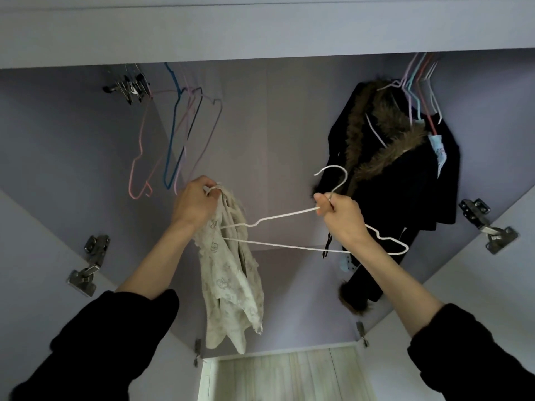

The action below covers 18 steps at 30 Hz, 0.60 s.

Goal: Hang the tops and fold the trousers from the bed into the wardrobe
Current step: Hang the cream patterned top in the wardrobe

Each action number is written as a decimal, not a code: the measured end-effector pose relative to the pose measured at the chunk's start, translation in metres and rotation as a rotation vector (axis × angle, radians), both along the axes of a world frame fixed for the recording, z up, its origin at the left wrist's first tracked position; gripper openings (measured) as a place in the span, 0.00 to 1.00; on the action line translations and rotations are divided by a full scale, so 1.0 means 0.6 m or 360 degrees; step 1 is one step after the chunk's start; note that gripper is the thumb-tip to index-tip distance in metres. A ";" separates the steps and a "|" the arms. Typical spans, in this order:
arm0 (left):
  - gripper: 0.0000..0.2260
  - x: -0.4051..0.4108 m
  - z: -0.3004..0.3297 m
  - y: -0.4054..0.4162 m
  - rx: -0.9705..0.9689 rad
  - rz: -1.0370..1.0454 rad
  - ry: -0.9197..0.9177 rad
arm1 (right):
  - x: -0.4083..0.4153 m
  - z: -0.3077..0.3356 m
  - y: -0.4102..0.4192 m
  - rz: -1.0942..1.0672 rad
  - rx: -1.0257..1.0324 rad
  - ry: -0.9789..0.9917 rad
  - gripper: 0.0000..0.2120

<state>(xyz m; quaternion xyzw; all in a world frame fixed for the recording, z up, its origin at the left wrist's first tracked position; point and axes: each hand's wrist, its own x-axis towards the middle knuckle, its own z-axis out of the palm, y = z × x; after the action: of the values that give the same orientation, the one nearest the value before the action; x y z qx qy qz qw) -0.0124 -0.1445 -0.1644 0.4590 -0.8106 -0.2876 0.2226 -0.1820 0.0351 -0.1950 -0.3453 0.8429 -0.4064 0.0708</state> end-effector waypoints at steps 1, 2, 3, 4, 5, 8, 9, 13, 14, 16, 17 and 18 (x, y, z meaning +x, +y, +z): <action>0.07 -0.004 0.004 0.004 0.0044 -0.0025 0.0056 | 0.011 0.002 -0.005 0.0022 0.0063 0.0092 0.18; 0.06 -0.011 0.007 0.010 0.0105 -0.0067 0.0129 | 0.025 0.002 -0.013 0.0060 0.0139 0.0164 0.18; 0.04 -0.019 0.008 0.018 0.0169 -0.0116 0.0204 | 0.042 -0.002 -0.023 0.0108 0.0209 0.0208 0.18; 0.03 -0.025 0.012 0.028 0.0223 -0.0159 0.0254 | 0.062 -0.008 -0.033 0.0151 0.0248 0.0222 0.18; 0.02 -0.031 0.016 0.036 0.0255 -0.0203 0.0277 | 0.081 -0.014 -0.041 0.0179 0.0241 0.0199 0.18; 0.03 -0.037 0.027 0.051 0.0227 -0.0322 0.0219 | 0.107 -0.018 -0.054 0.0063 -0.0053 -0.0015 0.21; 0.03 -0.035 0.028 0.054 0.0159 -0.0363 0.0160 | 0.107 -0.011 -0.054 0.0002 -0.0149 -0.0117 0.22; 0.07 -0.026 0.016 0.068 -0.0308 -0.0605 -0.0133 | 0.098 0.008 -0.057 -0.0046 -0.0416 -0.0319 0.22; 0.08 -0.024 0.015 0.071 -0.0375 -0.0688 -0.0160 | 0.096 0.008 -0.057 -0.0049 -0.0469 -0.0390 0.21; 0.11 -0.022 0.014 0.068 -0.0572 -0.0804 -0.0244 | 0.092 0.002 -0.058 -0.0076 -0.0540 -0.0522 0.19; 0.12 -0.021 0.014 0.063 -0.0718 -0.0823 -0.0308 | 0.091 -0.001 -0.057 -0.0078 -0.0566 -0.0569 0.18; 0.12 -0.021 0.015 0.059 -0.0848 -0.0830 -0.0356 | 0.091 0.000 -0.055 -0.0063 -0.0584 -0.0600 0.18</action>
<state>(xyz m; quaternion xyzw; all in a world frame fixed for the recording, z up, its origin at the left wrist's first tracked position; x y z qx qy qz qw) -0.0252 -0.1093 -0.1554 0.1921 -0.9656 -0.0622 0.1637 -0.1271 0.0018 -0.1950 -0.2539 0.7337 -0.6109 0.1550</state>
